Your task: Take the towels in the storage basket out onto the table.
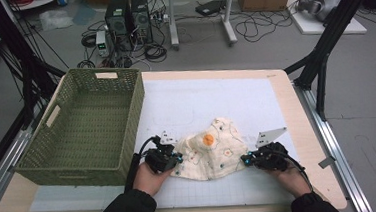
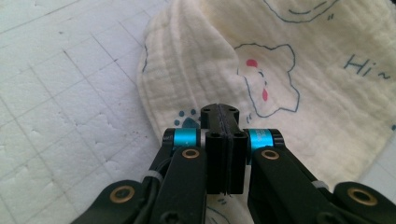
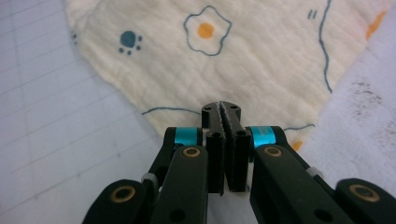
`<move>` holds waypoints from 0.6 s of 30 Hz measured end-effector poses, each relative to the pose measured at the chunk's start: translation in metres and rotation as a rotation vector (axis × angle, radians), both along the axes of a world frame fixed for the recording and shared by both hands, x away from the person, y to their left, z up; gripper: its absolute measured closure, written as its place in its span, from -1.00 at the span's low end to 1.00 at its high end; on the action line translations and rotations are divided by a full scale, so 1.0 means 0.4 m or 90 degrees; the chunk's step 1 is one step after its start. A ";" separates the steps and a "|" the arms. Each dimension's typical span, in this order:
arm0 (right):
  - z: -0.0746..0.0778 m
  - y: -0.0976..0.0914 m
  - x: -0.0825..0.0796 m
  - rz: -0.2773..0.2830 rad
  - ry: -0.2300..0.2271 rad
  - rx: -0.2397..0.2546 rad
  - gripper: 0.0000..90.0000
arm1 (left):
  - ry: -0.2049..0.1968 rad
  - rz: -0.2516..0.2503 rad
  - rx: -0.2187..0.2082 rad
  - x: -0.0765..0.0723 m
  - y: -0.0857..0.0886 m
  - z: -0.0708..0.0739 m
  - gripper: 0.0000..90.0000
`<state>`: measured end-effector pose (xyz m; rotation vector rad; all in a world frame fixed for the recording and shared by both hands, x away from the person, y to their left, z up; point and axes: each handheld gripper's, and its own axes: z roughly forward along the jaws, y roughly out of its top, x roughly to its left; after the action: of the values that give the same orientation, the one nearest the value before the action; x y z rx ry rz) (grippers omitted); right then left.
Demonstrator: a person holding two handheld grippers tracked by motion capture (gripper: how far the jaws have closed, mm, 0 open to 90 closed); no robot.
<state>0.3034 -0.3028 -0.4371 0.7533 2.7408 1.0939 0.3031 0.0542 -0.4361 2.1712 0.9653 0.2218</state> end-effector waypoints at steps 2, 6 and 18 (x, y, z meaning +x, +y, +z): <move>0.001 -0.001 -0.008 0.013 0.013 0.005 0.98 | 0.001 -0.005 0.002 -0.007 0.003 0.001 0.98; 0.008 -0.006 -0.042 0.031 0.019 0.011 0.98 | 0.005 -0.006 -0.003 -0.018 0.018 0.008 0.99; 0.079 -0.018 -0.080 0.039 -0.002 0.051 0.63 | -0.022 -0.009 -0.089 -0.021 0.029 0.067 0.62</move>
<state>0.2713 -0.3099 -0.4054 0.6806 2.7482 1.2228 0.2946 0.0659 -0.4093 2.0390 0.9189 0.1788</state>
